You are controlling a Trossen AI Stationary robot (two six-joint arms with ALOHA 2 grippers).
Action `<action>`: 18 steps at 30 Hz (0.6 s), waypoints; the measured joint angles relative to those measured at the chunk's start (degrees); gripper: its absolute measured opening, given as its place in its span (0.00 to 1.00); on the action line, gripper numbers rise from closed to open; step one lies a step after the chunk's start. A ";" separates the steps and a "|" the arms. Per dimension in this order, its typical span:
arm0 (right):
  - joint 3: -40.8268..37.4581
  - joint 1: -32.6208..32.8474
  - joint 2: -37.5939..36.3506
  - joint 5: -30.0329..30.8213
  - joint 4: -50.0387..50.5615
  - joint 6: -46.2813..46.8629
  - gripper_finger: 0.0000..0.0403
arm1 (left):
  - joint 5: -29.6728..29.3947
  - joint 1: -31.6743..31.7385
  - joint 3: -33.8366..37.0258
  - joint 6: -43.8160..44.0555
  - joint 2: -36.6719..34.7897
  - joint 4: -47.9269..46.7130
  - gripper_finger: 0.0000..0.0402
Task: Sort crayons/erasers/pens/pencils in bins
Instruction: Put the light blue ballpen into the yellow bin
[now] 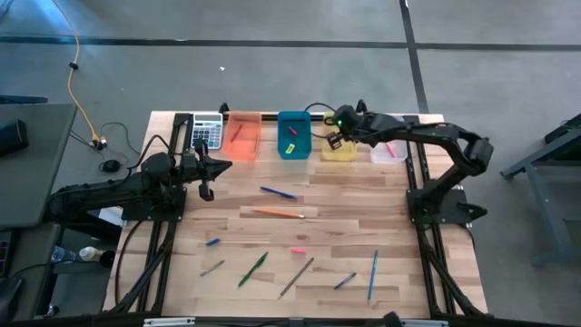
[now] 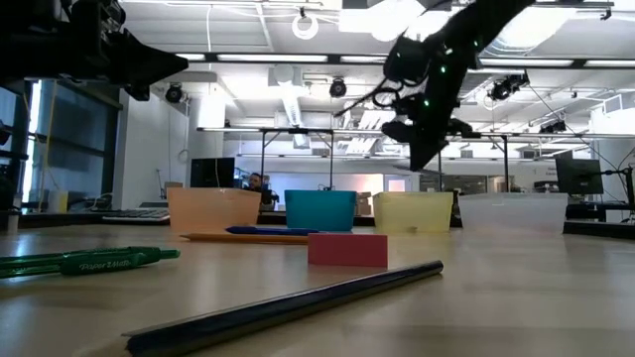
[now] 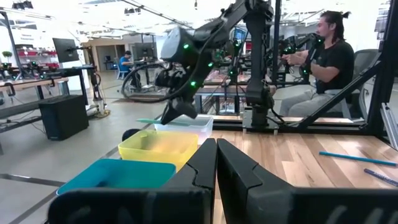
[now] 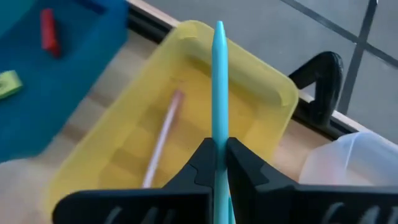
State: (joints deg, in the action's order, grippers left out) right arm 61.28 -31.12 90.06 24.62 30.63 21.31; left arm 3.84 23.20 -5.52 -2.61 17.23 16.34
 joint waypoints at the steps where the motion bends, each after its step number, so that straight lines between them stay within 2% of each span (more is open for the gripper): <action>1: -0.90 -1.23 0.00 -1.08 -1.38 -0.97 0.01 | 0.00 0.00 0.00 0.00 0.00 0.00 0.01; 4: -3.32 -4.50 0.00 -4.79 -3.63 -1.38 0.01 | 0.00 0.00 0.00 0.01 0.00 0.00 0.01; 7: -5.29 -5.75 0.00 -5.83 -6.21 -1.26 0.01 | 0.00 0.00 0.00 0.01 0.00 0.00 0.01; 18: -7.35 -5.85 6.19 -10.16 -17.10 -1.41 0.01 | 0.00 0.01 -0.02 0.00 0.00 0.02 0.01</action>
State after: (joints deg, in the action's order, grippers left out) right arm 53.93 -36.97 96.26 14.47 13.53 19.90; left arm 3.84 23.21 -5.54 -2.61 17.23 16.36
